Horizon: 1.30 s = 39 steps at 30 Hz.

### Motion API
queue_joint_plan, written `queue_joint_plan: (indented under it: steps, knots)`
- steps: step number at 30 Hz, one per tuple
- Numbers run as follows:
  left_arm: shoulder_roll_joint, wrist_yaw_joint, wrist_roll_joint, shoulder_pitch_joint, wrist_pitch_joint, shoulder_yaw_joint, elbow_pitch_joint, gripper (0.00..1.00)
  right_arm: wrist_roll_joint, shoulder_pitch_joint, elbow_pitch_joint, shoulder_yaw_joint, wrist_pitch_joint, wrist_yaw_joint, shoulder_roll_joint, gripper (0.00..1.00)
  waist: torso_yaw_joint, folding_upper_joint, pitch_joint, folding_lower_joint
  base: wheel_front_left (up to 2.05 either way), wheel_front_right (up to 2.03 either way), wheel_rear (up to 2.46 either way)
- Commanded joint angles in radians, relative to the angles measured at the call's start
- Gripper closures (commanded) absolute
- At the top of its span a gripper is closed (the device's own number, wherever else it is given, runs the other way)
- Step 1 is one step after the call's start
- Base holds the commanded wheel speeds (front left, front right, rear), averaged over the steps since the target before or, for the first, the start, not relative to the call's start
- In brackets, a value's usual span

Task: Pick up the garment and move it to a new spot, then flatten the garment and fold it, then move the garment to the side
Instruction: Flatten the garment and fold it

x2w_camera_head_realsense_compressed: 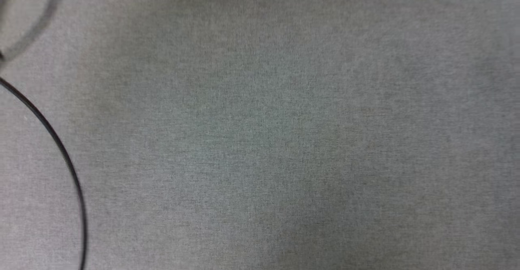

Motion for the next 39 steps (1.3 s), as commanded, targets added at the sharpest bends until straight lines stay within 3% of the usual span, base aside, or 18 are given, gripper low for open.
queue_joint_plan:
  steps: [1, 7, 14, 21, 29, 39]
  knots:
    - [0.005, 0.0, -0.013, 0.063, -0.016, -0.011, -0.014, 1.0, 0.019, 0.064, -0.011, 0.024, -0.011, -0.001, -0.005, 1.0, -0.003, -0.0001, -0.031, 0.0, 0.0, 0.0, 0.0]
    - [0.04, 0.008, -0.057, 0.288, -0.067, -0.041, -0.066, 1.0, 0.094, 0.27, -0.053, 0.101, -0.057, -0.001, -0.016, 1.0, -0.016, -0.0001, -0.095, 0.0, 0.0, 0.0, 0.0]
    - [0.102, 0.063, -0.099, 0.512, -0.105, -0.065, -0.172, 1.0, 0.155, 0.46, -0.093, 0.16, -0.103, -0.001, -0.033, 1.0, -0.032, -0.0001, -0.155, 0.0, 0.0, 0.0, 0.0]
    - [0.197, 0.174, -0.168, 0.798, -0.142, -0.088, -0.344, 1.0, 0.219, 0.69, -0.148, 0.215, -0.146, -0.001, -0.085, 1.0, -0.042, -0.0001, -0.247, 0.0, 0.0, 0.0, 0.0]
    - [0.291, 0.303, -0.246, 1.066, -0.164, -0.108, -0.521, 1.0, 0.279, 0.927, -0.196, 0.198, -0.177, -0.001, -0.157, 1.0, -0.037, -0.0001, -0.345, 0.0, 0.0, 0.0, 0.0]
    - [0.359, 0.39, -0.31, 1.338, -0.183, -0.112, -0.623, 1.0, 0.314, 1.246, -0.295, 0.153, -0.181, -0.001, -0.255, 1.0, -0.026, -0.0001, -0.46, 0.0, 0.0, 0.0, 0.0]
